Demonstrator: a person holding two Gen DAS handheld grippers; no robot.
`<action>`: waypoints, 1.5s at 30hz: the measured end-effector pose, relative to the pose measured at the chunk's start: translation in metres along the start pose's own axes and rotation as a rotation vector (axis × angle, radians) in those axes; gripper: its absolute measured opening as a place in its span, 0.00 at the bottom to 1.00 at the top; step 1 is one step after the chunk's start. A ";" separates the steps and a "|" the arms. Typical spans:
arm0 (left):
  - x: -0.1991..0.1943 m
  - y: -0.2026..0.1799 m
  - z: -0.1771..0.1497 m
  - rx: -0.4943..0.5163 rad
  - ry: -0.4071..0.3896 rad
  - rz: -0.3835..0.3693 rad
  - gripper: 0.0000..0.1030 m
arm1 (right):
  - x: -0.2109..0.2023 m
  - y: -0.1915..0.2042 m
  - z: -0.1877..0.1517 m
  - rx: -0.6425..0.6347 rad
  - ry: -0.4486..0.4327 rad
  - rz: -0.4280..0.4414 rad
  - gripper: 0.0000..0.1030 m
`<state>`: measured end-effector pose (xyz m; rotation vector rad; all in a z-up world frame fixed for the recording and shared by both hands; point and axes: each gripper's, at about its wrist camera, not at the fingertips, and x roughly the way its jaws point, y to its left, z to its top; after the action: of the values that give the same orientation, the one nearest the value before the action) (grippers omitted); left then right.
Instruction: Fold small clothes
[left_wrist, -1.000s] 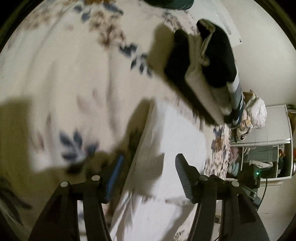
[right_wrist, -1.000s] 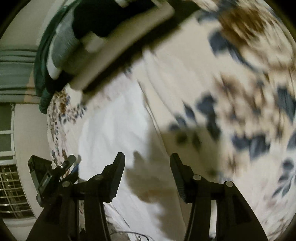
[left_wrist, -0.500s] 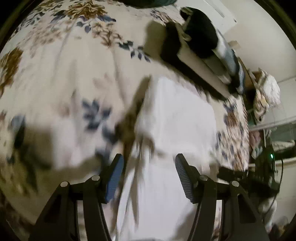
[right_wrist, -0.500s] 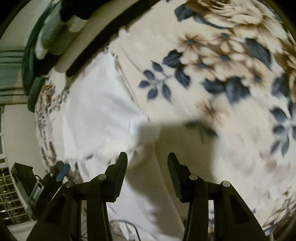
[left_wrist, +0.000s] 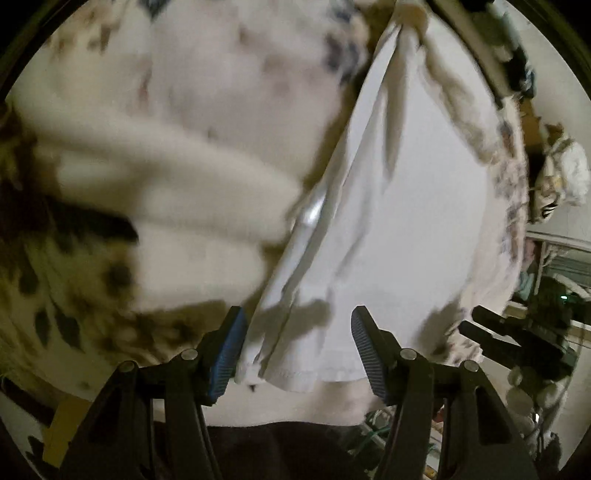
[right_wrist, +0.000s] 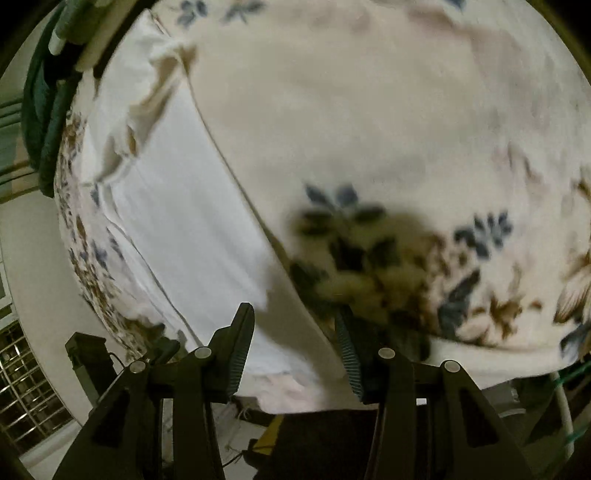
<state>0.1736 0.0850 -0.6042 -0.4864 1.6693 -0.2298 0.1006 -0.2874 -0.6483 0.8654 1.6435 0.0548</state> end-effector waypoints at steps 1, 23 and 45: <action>0.005 -0.002 -0.001 -0.004 0.003 -0.011 0.55 | 0.005 -0.002 -0.003 -0.001 0.003 -0.003 0.46; 0.021 -0.016 -0.021 0.115 -0.091 0.042 0.09 | 0.076 0.017 -0.025 -0.030 0.082 0.046 0.18; -0.107 -0.074 0.088 0.034 -0.333 -0.326 0.06 | -0.066 0.127 0.065 -0.128 -0.183 0.346 0.06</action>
<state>0.2830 0.0775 -0.4920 -0.7298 1.2559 -0.3924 0.2208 -0.2592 -0.5512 1.0173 1.2931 0.3090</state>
